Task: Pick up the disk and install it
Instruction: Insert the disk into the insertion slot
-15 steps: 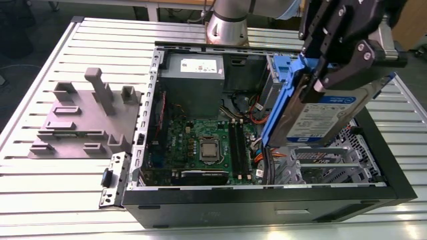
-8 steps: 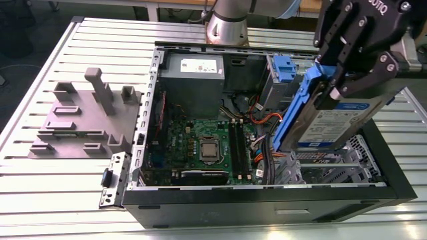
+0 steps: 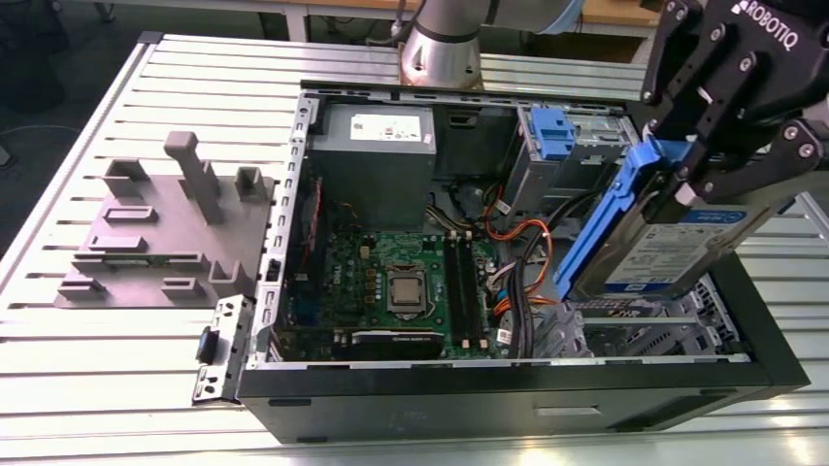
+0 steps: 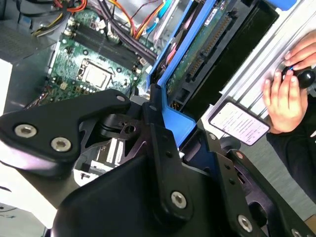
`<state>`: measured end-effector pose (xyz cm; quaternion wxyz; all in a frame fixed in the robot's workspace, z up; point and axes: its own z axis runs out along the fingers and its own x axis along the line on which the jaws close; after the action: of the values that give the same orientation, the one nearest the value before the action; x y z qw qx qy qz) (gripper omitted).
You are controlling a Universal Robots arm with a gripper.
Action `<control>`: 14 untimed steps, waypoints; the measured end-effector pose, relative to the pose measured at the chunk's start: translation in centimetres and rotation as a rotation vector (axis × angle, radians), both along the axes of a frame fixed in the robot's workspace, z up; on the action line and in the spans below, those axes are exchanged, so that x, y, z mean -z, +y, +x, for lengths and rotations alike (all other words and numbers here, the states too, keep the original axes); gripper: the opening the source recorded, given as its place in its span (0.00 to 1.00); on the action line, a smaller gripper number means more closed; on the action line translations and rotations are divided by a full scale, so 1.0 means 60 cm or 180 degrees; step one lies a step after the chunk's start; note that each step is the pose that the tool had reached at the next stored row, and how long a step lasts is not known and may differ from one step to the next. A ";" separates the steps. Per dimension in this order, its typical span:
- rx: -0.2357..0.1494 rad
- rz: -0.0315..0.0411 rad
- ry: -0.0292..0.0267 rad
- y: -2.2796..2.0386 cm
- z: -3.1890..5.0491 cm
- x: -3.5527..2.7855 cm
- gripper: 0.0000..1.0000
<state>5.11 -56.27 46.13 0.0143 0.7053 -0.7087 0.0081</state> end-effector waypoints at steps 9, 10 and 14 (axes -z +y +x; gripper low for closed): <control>0.0000 0.0000 0.0000 0.0000 0.033 0.012 0.36; 0.0000 0.0000 0.0000 0.0000 0.036 0.013 0.36; 0.0000 0.0000 0.0000 0.0000 0.042 0.020 0.36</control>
<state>7.63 -56.27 44.91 0.0143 0.7053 -0.7087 0.0082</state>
